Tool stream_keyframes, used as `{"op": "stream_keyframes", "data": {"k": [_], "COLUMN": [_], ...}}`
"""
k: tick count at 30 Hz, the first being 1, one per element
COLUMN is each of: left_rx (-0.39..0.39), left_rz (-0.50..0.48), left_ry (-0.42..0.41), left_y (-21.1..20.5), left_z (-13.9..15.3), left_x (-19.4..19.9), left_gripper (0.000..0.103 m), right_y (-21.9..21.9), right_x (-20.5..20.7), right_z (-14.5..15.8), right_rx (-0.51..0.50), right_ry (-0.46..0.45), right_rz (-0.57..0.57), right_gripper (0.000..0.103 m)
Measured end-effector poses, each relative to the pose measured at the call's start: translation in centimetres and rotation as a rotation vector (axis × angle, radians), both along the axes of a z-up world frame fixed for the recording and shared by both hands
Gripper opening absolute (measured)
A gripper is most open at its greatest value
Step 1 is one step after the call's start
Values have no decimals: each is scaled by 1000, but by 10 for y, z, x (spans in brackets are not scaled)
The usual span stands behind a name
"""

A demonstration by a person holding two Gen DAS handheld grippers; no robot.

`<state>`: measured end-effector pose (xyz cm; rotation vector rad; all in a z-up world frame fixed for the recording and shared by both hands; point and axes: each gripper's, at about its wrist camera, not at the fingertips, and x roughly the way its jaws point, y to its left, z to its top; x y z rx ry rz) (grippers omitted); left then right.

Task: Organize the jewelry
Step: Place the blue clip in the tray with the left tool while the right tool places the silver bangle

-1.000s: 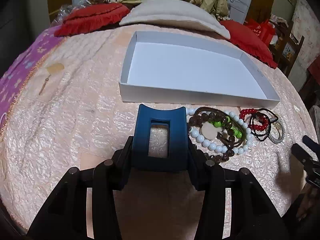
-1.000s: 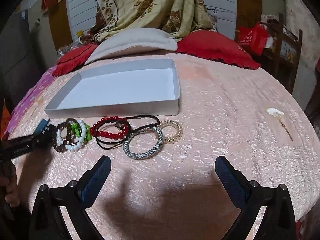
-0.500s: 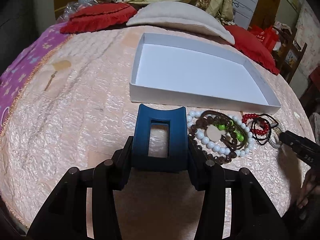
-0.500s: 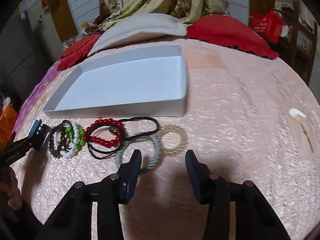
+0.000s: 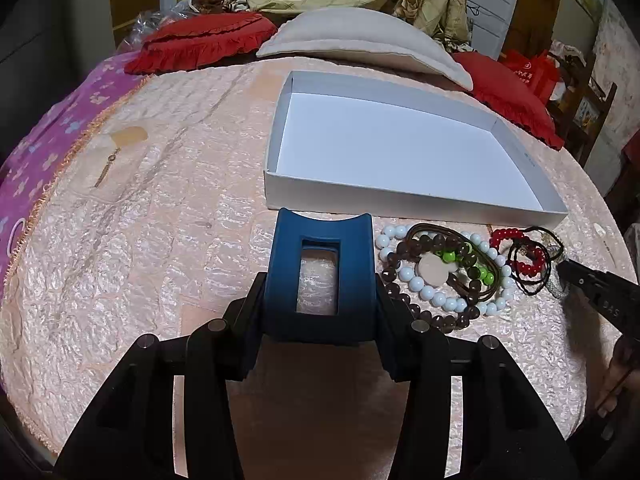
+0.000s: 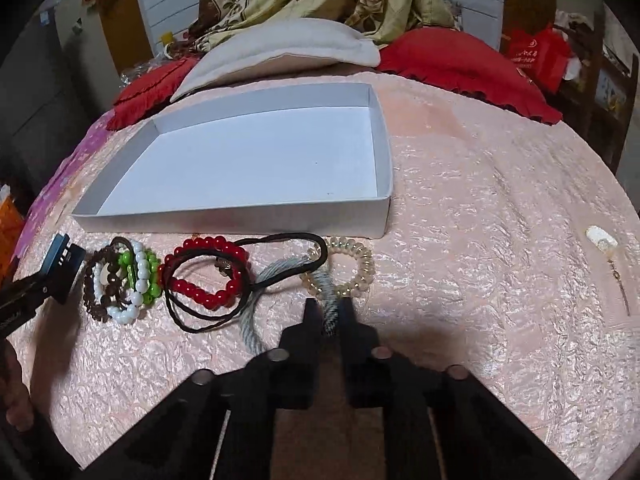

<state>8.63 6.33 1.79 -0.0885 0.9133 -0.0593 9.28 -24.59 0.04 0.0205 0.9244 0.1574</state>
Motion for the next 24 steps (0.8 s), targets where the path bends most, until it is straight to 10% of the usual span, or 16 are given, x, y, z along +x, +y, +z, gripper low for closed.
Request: {"op": "stream_keyframes", "data": {"k": [12, 24], "left_rx": [27, 75], "left_rz": [-31, -21], "left_ry": [-60, -70], "left_y": [-12, -19], "left_z": [7, 3], "left_x": [-19, -23], "left_gripper": [46, 46], "right_y": [-9, 19], "right_x": [-75, -69], "right_z": [38, 30], "right_rx": [109, 84], "right_ry": [-208, -180], "right_rz": [36, 90], "right_gripper": [7, 7]}}
